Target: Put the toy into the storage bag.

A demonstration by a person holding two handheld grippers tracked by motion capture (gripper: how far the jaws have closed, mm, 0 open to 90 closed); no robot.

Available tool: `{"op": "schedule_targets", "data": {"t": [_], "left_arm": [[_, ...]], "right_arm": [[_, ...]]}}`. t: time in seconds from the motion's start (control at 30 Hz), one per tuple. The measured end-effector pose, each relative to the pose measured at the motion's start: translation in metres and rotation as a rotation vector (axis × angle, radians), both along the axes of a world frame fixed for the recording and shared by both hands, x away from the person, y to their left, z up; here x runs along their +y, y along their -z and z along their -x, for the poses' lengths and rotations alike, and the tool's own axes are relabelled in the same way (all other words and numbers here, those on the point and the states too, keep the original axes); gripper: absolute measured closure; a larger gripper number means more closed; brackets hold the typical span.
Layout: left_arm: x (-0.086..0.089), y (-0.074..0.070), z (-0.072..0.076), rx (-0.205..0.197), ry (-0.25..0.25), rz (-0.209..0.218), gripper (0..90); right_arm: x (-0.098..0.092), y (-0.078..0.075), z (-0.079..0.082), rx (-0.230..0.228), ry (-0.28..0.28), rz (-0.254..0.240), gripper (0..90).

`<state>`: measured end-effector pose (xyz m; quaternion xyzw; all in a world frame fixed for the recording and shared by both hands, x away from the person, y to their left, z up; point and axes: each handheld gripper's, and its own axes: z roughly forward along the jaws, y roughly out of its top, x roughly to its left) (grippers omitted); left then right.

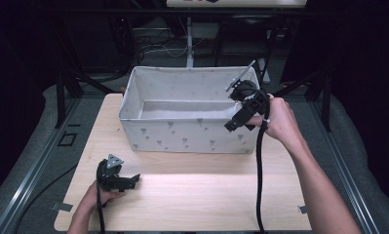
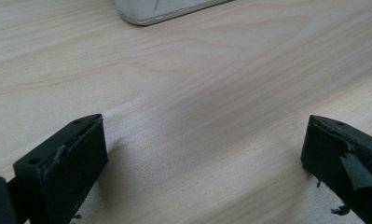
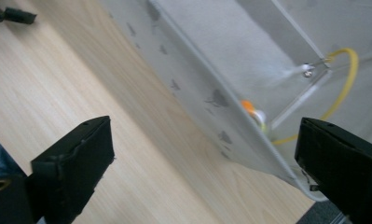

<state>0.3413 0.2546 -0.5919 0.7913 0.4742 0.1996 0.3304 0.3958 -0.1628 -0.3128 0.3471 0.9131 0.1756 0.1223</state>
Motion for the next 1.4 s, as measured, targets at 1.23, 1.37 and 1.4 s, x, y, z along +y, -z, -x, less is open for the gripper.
{"op": "schedule_targets", "data": {"t": [1.23,1.37,1.4], "left_arm": [[0.000,0.000,0.000,-0.001,-0.001,0.003,0.2],[0.000,0.000,0.000,-0.001,-0.002,0.003,0.2],[0.000,0.000,0.000,-0.001,-0.002,0.003,0.2]], "right_arm": [[0.000,0.198,0.088,0.083,-0.029,-0.088,0.8],[-0.005,0.208,0.090,0.087,-0.007,-0.099,1.6],[-0.005,0.210,0.090,0.099,-0.022,-0.079,1.5]]}}
